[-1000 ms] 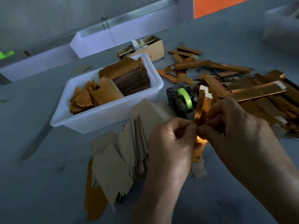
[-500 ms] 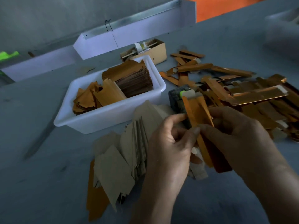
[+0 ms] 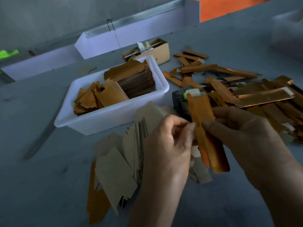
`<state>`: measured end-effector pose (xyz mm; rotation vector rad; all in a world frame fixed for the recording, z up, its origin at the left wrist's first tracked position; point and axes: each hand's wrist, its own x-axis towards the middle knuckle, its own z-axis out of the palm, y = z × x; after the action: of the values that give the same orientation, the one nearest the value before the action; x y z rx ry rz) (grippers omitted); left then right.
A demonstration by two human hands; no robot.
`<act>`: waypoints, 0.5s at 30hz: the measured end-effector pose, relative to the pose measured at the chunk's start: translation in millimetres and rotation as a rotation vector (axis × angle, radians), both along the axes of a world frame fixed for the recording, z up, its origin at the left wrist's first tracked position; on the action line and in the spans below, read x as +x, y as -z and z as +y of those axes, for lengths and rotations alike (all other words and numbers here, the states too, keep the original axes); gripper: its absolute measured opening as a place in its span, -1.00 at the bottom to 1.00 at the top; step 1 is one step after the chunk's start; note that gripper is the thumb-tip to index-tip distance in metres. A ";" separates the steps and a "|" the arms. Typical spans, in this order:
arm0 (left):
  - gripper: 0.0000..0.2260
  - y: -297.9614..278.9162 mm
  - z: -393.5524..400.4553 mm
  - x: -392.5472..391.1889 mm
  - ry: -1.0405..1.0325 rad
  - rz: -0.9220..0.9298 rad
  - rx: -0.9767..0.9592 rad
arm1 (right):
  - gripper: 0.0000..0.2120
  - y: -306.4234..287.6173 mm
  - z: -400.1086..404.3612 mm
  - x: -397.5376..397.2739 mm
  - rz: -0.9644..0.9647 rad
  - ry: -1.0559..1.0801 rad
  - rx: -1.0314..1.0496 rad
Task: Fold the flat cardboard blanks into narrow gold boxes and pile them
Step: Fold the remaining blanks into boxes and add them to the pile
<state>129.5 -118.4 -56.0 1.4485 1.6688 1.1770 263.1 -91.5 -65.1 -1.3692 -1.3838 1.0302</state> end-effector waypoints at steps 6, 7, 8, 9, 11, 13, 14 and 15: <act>-0.55 5.0 -2.3 -15.1 -0.285 0.853 -0.106 | -0.95 -4.2 34.2 20.8 -0.449 0.331 0.319; -0.57 6.4 -1.8 -16.2 -0.264 0.875 -0.121 | -0.88 -2.6 44.8 25.3 -0.539 0.373 0.295; -0.62 7.3 -1.3 -15.9 -0.243 0.899 -0.124 | -0.82 0.9 54.6 30.3 -0.638 0.394 0.242; -0.66 7.2 -1.5 -15.9 -0.231 0.918 -0.127 | -0.77 3.2 61.2 32.8 -0.709 0.414 0.177; -0.75 6.0 -0.7 -17.2 -0.220 0.938 -0.122 | -0.65 4.5 63.3 32.3 -0.760 0.451 0.093; -0.82 4.6 0.3 -19.6 -0.227 0.948 -0.122 | -0.63 3.9 52.8 25.5 -0.742 0.491 0.167; -0.82 3.7 0.9 -20.5 -0.241 0.954 -0.119 | -0.65 3.7 46.6 21.4 -0.723 0.499 0.239; -0.81 2.8 1.1 -20.7 -0.256 0.959 -0.116 | -0.67 4.3 39.8 17.1 -0.704 0.485 0.289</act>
<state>108.8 -117.2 -58.8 1.9096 2.5531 0.4593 280.2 -51.7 -69.4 -1.8007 -1.4896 0.0065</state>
